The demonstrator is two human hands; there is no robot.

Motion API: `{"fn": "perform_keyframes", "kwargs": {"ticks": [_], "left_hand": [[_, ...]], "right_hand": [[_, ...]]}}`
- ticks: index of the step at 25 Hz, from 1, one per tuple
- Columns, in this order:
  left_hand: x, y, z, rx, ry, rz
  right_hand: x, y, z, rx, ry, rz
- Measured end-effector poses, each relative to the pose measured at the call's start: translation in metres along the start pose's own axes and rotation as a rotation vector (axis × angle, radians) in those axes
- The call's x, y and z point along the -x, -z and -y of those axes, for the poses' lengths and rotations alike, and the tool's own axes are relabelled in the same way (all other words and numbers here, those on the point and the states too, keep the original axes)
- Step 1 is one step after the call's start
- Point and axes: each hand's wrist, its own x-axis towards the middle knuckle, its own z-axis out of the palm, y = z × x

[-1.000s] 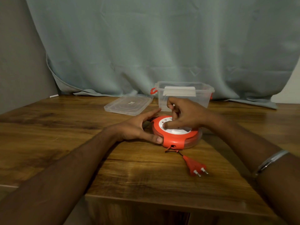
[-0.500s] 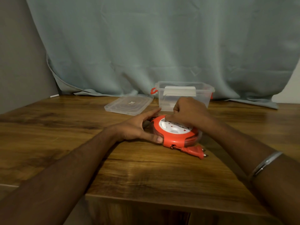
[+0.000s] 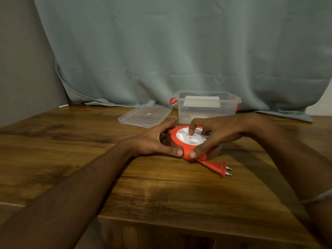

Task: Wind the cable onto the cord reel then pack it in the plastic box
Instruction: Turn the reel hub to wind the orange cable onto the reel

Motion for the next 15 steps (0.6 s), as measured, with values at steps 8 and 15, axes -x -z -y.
{"fn": "perform_keyframes", "kwargs": {"ticks": [8, 15], "left_hand": [[-0.001, 0.001, -0.001, 0.001, 0.011, -0.009], [0.001, 0.000, -0.001, -0.031, 0.021, -0.005]], "right_hand": [[-0.013, -0.012, -0.001, 0.124, -0.002, -0.056], [-0.012, 0.001, -0.020, -0.128, 0.075, -0.152]]}}
